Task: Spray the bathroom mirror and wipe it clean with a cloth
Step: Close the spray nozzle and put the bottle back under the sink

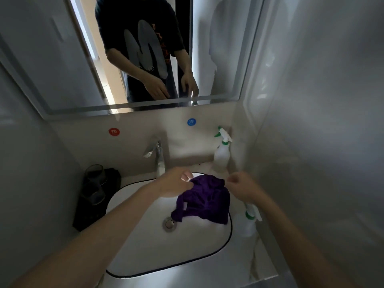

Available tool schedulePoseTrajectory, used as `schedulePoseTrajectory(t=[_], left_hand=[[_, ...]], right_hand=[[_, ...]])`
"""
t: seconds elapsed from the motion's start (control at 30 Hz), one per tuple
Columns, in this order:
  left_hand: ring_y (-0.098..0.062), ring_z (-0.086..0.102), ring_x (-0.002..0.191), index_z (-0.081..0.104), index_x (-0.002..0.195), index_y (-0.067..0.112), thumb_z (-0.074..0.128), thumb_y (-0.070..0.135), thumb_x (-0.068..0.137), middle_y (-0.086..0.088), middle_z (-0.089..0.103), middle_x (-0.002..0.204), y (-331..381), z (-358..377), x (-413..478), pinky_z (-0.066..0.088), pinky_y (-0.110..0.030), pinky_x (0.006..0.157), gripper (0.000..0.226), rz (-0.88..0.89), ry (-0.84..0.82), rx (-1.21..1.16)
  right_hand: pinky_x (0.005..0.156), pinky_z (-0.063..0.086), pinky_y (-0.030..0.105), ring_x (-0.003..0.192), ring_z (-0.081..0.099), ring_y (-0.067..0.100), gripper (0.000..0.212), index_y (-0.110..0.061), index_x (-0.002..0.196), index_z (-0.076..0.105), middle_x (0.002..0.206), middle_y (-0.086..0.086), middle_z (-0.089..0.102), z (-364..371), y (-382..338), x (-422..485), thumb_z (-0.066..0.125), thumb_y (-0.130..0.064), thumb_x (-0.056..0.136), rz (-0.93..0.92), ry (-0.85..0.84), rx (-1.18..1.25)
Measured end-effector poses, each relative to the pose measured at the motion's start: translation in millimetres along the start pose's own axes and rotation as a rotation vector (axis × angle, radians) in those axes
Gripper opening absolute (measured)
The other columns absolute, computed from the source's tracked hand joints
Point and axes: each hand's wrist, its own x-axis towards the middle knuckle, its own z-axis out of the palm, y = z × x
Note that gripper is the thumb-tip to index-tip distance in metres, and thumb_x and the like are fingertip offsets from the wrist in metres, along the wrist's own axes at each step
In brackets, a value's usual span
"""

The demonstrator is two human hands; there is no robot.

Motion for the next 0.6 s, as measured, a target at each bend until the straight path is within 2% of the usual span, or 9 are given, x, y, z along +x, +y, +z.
schedulePoseTrajectory(t=[0.1,0.2,0.27,0.33,0.43,0.47,0.53,0.6], left_hand=[[0.003,0.061,0.084,0.063,0.109,0.027,0.064,0.020,0.094,0.009,0.064,0.106,-10,34,-5,0.043,-0.005,0.062,0.017,-0.018,-0.079,0.005],[0.000,0.062,0.093,0.065,0.114,0.024,0.063,0.018,0.094,0.009,0.064,0.109,-6,72,-3,0.046,-0.007,0.072,0.021,-0.004,-0.162,-0.013],[-0.009,0.063,0.101,0.065,0.121,0.018,0.063,0.016,0.095,0.002,0.065,0.119,4,94,2,0.048,-0.014,0.084,0.027,0.008,-0.175,-0.025],[-0.015,0.063,0.106,0.064,0.127,0.012,0.063,0.011,0.095,-0.002,0.065,0.122,17,113,10,0.046,-0.013,0.087,0.032,0.055,-0.148,-0.017],[-0.012,0.059,0.101,0.057,0.135,0.011,0.060,0.005,0.094,-0.002,0.063,0.123,39,130,25,0.043,-0.010,0.082,0.042,0.113,-0.087,-0.061],[-0.012,0.057,0.105,0.054,0.138,0.013,0.061,0.006,0.094,0.000,0.059,0.126,44,134,31,0.044,-0.014,0.087,0.045,0.121,-0.062,-0.073],[-0.015,0.056,0.114,0.050,0.142,0.015,0.062,0.006,0.094,0.000,0.055,0.134,52,140,41,0.049,-0.028,0.100,0.050,0.127,-0.022,-0.086],[-0.018,0.055,0.119,0.048,0.144,0.016,0.061,0.005,0.095,-0.001,0.053,0.137,57,148,48,0.049,-0.037,0.105,0.053,0.125,-0.020,-0.115]], right_hand=[[0.083,0.056,0.046,0.090,0.068,0.030,0.020,-0.002,0.100,0.070,0.093,0.011,0.070,13,37,-11,0.061,-0.018,0.092,0.045,0.102,0.100],[0.083,0.047,0.032,0.099,0.059,0.018,0.015,-0.020,0.107,0.067,0.112,-0.001,0.058,23,61,-24,0.062,-0.013,0.093,-0.043,0.273,0.119],[0.087,0.039,0.028,0.102,0.050,0.010,0.023,-0.020,0.114,0.063,0.113,-0.010,0.047,28,73,-33,0.063,-0.016,0.091,-0.085,0.409,0.100],[0.089,0.039,0.029,0.102,0.046,0.009,0.032,-0.019,0.121,0.059,0.112,-0.011,0.044,35,82,-42,0.066,-0.023,0.090,-0.044,0.445,0.096],[0.083,0.045,0.032,0.099,0.052,0.014,0.035,-0.021,0.122,0.055,0.108,-0.008,0.046,48,92,-52,0.068,-0.033,0.091,0.042,0.358,0.144],[0.078,0.045,0.029,0.097,0.055,0.014,0.035,-0.022,0.122,0.055,0.107,-0.007,0.047,51,95,-53,0.068,-0.034,0.092,0.060,0.338,0.187],[0.068,0.040,0.012,0.090,0.055,0.004,0.032,-0.025,0.123,0.054,0.110,-0.008,0.051,58,100,-56,0.066,-0.033,0.094,0.081,0.335,0.269],[0.062,0.039,0.005,0.086,0.053,-0.003,0.024,-0.028,0.115,0.052,0.106,-0.011,0.051,65,102,-59,0.066,-0.031,0.095,0.094,0.358,0.332]])
